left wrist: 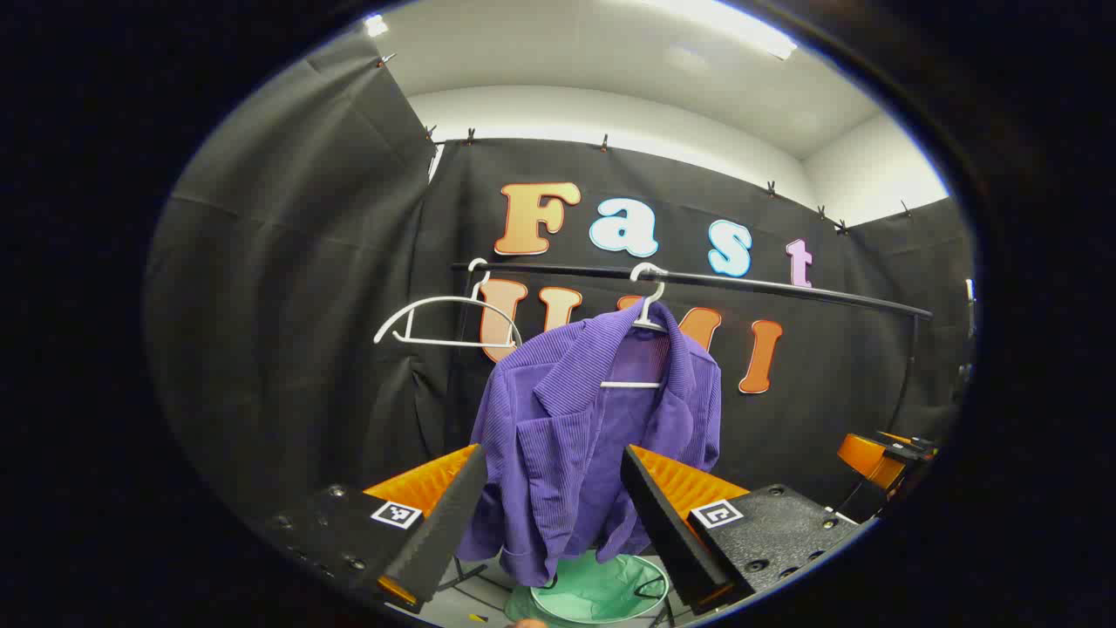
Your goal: Grasp the clothes on the hanger with both hands and then place them into the laundry hamper below.
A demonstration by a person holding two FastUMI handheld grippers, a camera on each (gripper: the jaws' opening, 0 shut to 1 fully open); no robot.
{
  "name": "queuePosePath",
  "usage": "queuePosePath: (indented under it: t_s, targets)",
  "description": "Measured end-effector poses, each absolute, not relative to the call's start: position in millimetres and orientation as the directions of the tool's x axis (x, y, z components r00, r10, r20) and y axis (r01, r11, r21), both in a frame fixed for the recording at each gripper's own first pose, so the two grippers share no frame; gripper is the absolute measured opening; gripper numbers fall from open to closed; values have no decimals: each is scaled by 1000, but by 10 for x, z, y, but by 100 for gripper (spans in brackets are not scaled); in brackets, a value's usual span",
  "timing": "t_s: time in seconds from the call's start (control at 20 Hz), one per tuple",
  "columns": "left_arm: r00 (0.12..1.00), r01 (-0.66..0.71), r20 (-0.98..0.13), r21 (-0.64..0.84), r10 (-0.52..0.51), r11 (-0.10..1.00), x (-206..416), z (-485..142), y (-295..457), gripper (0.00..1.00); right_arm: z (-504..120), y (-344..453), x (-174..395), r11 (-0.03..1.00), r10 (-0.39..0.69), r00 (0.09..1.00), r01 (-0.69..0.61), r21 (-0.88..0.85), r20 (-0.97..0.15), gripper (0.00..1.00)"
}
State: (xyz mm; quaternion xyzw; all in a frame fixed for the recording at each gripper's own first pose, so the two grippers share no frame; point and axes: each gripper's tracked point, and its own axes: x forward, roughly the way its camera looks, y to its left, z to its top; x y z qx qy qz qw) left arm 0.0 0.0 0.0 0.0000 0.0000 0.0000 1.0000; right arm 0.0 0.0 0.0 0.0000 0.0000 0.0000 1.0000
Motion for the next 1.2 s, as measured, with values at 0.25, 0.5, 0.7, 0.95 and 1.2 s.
queuePosePath:
  t_s: [0.25, 0.5, 0.7, 0.95, 1.2]
  targets:
    - [999, -21, 28, -3, 21, 1000, 126, 69, 88, 97, 42, 120, 118, 999, 16, 1000, -16, -41, 10, 98]
    - [999, -34, 41, -22, 35, 999, 301, 82, 135, 97, 48, 211, 321, 996, 44, 999, -42, -73, 22, 98]
    - [996, -45, 80, -6, 46, 999, 445, 234, 170, 97, 59, 247, 484, 997, 40, 999, -39, -69, 18, 89]
    - [996, -61, 63, 64, 57, 996, 566, 361, 271, 96, 59, 337, 595, 997, 12, 1000, -12, -73, -1, 89]
    - [995, -87, 55, 86, 83, 992, 500, 294, 389, 97, -101, 484, 612, 998, 44, 999, -45, -43, -31, 98]
